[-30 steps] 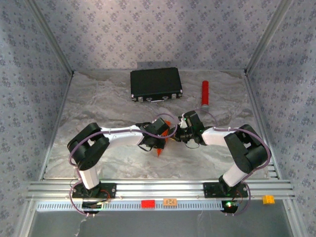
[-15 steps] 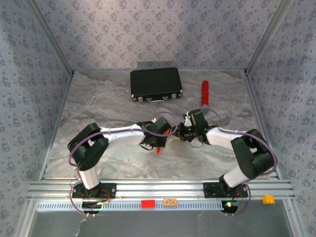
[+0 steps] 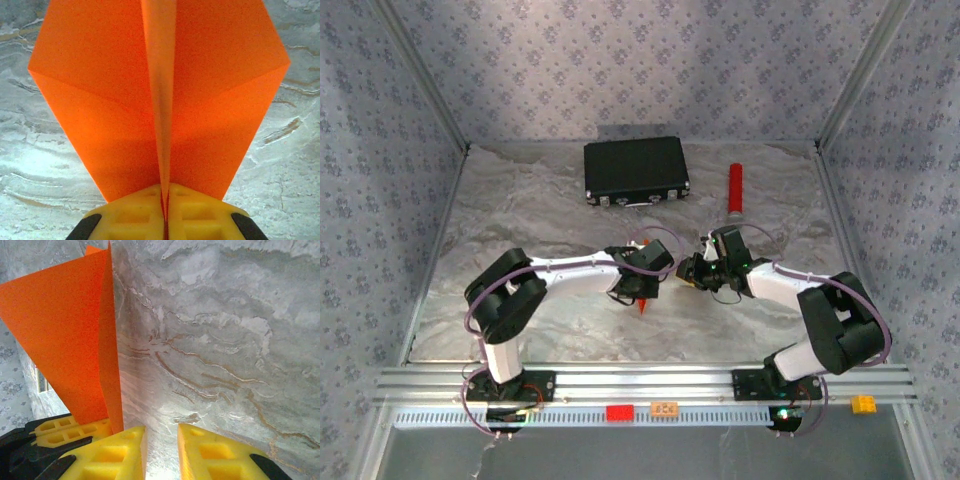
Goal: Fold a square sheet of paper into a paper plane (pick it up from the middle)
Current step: Turn over a paper plane at the center of the table.
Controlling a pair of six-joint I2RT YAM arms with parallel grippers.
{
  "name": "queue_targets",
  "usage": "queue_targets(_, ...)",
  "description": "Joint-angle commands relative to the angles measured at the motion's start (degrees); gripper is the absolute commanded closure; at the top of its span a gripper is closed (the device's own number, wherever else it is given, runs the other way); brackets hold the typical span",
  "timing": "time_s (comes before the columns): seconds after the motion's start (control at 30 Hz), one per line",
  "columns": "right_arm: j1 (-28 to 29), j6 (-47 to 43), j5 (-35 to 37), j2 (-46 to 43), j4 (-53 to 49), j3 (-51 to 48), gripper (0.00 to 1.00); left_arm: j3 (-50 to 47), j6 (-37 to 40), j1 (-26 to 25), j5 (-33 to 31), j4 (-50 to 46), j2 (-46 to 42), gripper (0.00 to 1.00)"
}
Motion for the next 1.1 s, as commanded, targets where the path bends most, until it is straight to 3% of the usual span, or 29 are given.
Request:
queue_targets(0.0, -0.35, -0.93, 0.52, -1.24, -1.13, -0.70, 0.75, 2.37, -1.18, -0.25, -1.33, -2.50, 1.35, 0.91)
queue_targets(1.07, -0.89, -0.66, 0.56, -0.98, -0.88, -1.44, 0.74, 4.32, -0.13, -0.35, -2.15, -5.17, 5.91, 0.84)
